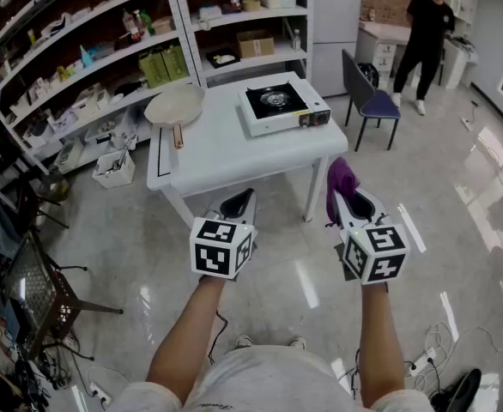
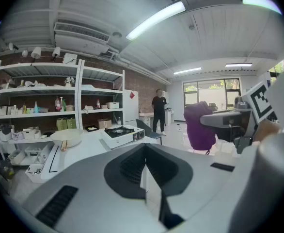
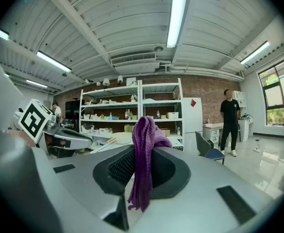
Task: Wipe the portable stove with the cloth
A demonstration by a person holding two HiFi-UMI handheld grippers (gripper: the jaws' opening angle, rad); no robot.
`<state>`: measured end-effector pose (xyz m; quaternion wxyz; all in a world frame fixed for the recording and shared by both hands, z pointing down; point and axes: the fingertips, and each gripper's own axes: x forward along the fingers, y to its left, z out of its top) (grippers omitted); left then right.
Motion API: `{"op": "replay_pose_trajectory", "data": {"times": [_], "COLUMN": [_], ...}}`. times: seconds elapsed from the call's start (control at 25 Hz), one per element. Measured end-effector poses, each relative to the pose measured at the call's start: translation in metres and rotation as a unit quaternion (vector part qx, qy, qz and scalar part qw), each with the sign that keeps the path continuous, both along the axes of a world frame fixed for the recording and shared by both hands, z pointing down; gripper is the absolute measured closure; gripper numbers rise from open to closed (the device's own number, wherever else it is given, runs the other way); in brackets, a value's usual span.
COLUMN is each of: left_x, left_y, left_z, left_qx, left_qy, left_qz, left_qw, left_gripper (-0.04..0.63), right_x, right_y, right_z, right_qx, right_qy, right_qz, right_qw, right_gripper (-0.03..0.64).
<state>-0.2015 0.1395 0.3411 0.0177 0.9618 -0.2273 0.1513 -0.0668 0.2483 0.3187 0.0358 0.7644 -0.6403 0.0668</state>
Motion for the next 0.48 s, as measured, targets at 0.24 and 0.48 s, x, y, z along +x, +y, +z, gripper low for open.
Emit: {"op": "replay_pose_trajectory", "data": {"times": [0.24,0.48], "left_x": [0.009,0.021], "left_y": [0.01,0.016], "left_z": [-0.001,0.001], "left_qx": [0.001,-0.001], "left_qy": [0.001,0.005], "left_qz": [-0.011,-0.034], "left_qw": [0.9999,0.9994], "left_gripper": [0.592,0.592], "right_x": [0.007,0.02], "right_y": [0.009,0.012], "right_z": [0.001,0.009], "right_qx": [0.001,-0.002], "right_qy": [-0.001,-0.003], "right_qz": [-0.014,-0.042], "right_qw": [1.0,0.999], "right_gripper": [0.555,0.555]}}
